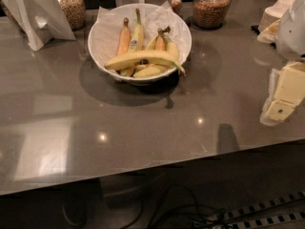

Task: Pick banana from white bowl

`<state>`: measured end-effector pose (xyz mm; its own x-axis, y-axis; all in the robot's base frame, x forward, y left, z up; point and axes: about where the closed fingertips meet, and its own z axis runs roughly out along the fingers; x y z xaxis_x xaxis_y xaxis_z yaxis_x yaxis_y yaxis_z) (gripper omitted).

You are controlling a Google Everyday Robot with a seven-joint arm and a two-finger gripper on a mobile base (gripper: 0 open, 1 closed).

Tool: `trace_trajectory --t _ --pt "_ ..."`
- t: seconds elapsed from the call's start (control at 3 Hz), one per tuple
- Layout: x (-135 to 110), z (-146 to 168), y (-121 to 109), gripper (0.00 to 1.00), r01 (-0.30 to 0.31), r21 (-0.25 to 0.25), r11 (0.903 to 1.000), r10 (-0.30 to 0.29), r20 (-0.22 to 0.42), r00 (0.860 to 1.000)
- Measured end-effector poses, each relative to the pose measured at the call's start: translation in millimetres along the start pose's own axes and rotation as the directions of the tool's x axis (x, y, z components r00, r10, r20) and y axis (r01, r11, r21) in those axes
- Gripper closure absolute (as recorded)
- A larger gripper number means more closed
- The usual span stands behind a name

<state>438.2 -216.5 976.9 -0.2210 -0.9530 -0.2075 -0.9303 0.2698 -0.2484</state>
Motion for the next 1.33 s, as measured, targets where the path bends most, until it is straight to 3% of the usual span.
trace_trajectory --t 0.33,0.67,1.33 --pt "-0.1 0.0 0.0 0.00 0.000 0.000 1.0000 0.000 0.000 1.000" --pt "-16.7 -1.0 -7.6 0.00 0.016 0.033 0.9993 -0.019 0.065 0.998" --pt "-95.1 10.5 -42.4 0.00 0.090 0.105 0.9904 -0.113 0.245 0.963"
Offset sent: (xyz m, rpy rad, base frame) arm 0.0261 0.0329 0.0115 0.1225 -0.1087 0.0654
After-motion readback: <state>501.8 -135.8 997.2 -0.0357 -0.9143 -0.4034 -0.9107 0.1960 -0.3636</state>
